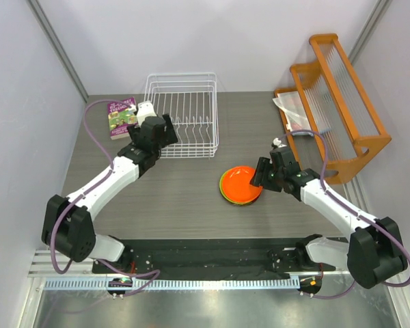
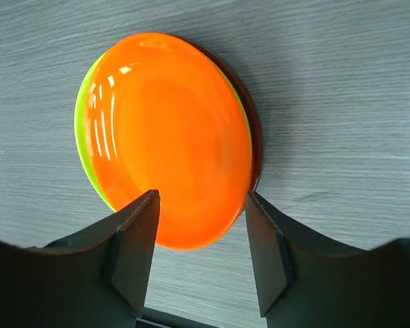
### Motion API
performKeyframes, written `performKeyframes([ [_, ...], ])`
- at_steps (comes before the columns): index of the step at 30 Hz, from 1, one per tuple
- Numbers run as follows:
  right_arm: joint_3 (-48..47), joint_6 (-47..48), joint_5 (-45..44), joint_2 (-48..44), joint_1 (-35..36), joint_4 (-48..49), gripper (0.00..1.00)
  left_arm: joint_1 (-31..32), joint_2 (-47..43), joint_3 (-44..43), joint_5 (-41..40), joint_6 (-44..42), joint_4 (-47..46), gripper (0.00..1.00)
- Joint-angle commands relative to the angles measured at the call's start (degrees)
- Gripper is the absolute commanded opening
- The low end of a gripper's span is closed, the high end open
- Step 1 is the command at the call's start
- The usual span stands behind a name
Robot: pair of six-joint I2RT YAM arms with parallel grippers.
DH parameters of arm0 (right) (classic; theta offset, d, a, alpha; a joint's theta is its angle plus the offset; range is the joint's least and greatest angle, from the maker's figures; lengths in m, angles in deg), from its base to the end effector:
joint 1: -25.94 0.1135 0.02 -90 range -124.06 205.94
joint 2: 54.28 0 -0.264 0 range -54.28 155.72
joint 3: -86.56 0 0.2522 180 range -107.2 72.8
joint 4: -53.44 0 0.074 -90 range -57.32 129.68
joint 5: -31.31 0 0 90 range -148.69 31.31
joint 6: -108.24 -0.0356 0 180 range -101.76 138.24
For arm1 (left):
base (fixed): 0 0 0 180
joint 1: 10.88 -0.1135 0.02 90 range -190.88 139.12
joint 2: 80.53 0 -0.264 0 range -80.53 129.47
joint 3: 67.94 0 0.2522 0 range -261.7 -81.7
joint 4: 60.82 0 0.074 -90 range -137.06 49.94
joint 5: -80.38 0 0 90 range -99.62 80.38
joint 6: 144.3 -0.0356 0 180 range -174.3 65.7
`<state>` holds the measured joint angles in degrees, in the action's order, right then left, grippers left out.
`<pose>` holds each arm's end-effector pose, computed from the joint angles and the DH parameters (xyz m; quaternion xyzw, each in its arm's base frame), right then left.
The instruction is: Unload the plates from the dish rack
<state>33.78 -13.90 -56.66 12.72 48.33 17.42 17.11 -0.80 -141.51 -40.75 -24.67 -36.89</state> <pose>0.2135 0.0893 0.2103 0.0739 0.9374 0.1706 0.2946 0.2860 -0.1311 0.2938 -0.1459 0.8326 -0.0281 0.5335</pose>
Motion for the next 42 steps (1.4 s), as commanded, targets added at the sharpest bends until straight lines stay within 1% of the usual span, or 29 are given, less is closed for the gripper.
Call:
performKeyframes([
  [1, -5.3, 2.2, -5.6, -0.3, 0.2, -5.2, 0.59, -4.0, 3.1, -3.3, 1.1, 1.3, -1.6, 0.99],
  [2, -6.3, 2.5, -9.4, -0.1, 0.3, -6.9, 0.59, -4.6, 3.8, -4.2, 1.3, 1.3, -1.7, 1.00],
  [3, -7.1, 3.0, -11.0, 0.0, 0.3, -9.6, 0.59, -5.7, 4.5, -4.7, 1.3, 1.1, -1.9, 1.00],
  [5, -8.3, 4.2, -13.8, -0.8, 0.3, -10.7, 0.61, -7.0, 6.9, -6.4, 1.3, 0.9, -2.7, 0.99],
  [8, -8.8, 4.7, -15.1, -2.7, 0.3, -10.7, 0.62, -8.6, 10.7, -8.2, 1.7, -0.7, -5.3, 0.99],
  [10, -8.9, 4.9, -15.1, -3.5, 0.3, -9.6, 0.63, -9.7, 12.9, -11.2, 2.4, -1.0, -5.4, 0.99],
  [12, -8.9, 5.0, -15.6, -3.5, 0.3, -8.6, 0.63, -11.3, 16.7, -14.1, 3.1, -1.1, -6.5, 0.93],
  [14, -9.0, 5.3, -15.7, -2.5, 0.3, -7.9, 0.64, -12.3, 19.2, -15.9, 3.9, -1.3, -7.2, 0.91],
  [15, -9.0, 5.5, -15.8, -2.1, 0.3, -7.4, 0.63, -12.6, 21.7, -17.0, 4.0, -1.7, -7.5, 0.89],
  [19, -9.6, 5.8, -15.7, 1.4, 0.3, -6.8, 0.64, -13.4, 26.3, -21.0, 3.9, -2.3, -8.2, 0.79],
  [21, -9.8, 5.9, -15.6, 2.3, 0.3, -6.3, 0.63, -13.8, 28.1, -21.7, 4.3, -2.0, -8.5, 0.72],
  [25, -10.5, 6.3, -15.3, 4.7, 0.3, -5.7, 0.64, -14.4, 30.1, -22.3, 4.5, -1.3, -9.0, 0.70],
  [28, -11.0, 6.6, -15.4, 5.4, 0.3, -5.4, 0.63, -14.6, 30.8, -21.9, 4.8, -1.2, -9.9, 0.58],
  [29, -11.1, 6.7, -15.3, 5.7, 0.3, -5.3, 0.64, -14.6, 31.0, -21.9, 4.9, -1.2, -10.0, 0.49],
  [31, -11.0, 6.7, -15.1, 5.9, 0.3, -5.2, 0.64, -14.7, 31.5, -21.9, 4.9, -1.1, -9.9, 0.42],
  [32, -11.1, 6.7, -15.0, 5.9, 0.3, -5.2, 0.63, -14.7, 31.6, -21.9, 4.9, -1.1, -9.9, 0.33],
  [34, -10.9, 6.5, -15.1, 5.8, 0.2, -5.1, 0.63, -14.7, 31.5, -21.8, 5.3, -1.0, -9.9, 0.22],
  [35, -10.8, 6.5, -15.0, 5.6, 0.3, -5.1, 0.64, -14.7, 31.4, -21.7, 5.5, -1.1, -9.9, 0.12],
  [37, -10.3, 6.4, -15.1, 5.2, 0.2, -5.1, 0.63, -14.7, 30.6, -21.4, 5.6, -1.2, -9.9, 0.00],
  [42, -9.3, 6.0, -14.6, 3.5, 0.3, -5.1, 0.63, -14.5, 27.8, -21.6, 5.3, -6.1, -9.9, 0.00],
])
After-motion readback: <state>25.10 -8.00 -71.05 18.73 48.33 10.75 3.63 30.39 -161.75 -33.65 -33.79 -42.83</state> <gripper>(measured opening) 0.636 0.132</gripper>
